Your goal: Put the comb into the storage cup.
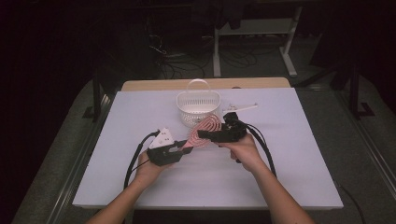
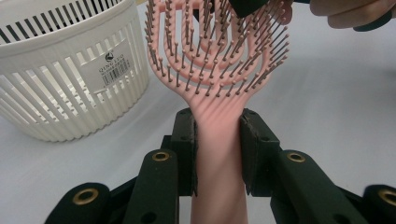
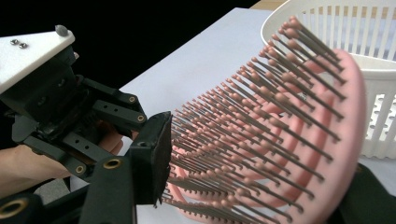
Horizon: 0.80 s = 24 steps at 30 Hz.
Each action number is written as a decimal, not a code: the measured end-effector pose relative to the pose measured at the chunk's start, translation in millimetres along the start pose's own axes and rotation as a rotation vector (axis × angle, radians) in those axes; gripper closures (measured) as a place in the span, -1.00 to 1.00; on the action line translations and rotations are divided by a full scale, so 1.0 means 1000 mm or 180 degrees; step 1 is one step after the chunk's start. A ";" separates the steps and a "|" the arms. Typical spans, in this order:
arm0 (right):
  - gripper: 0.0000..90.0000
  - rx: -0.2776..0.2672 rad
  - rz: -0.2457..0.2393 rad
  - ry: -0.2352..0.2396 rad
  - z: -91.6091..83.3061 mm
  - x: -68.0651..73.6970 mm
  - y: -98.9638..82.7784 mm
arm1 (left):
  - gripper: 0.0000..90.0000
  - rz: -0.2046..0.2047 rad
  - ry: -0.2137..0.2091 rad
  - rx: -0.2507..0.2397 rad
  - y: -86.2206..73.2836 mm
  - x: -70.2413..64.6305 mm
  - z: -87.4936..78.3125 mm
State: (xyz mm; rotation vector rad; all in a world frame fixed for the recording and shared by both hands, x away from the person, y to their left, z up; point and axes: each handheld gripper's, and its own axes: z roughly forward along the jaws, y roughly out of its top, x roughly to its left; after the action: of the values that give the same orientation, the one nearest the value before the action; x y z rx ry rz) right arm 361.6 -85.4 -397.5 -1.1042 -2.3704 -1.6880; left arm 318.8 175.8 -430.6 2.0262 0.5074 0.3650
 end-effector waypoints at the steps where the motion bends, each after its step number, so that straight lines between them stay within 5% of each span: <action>1: -0.05 0.0000 0.0000 0.0000 0.000 0.000 0.000 | 0.56 0.0000 0.0000 0.0000 0.000 0.000 0.000; 24: 0.38 -0.0231 0.0113 0.0327 -0.005 0.003 0.002 | 0.57 0.0087 -0.0041 0.0023 -0.001 0.000 0.004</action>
State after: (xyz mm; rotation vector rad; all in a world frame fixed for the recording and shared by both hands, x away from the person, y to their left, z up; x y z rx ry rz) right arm 359.0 -88.1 -392.2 -1.0358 -2.2322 -1.7863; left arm 320.5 173.1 -433.8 2.0430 0.4739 0.3669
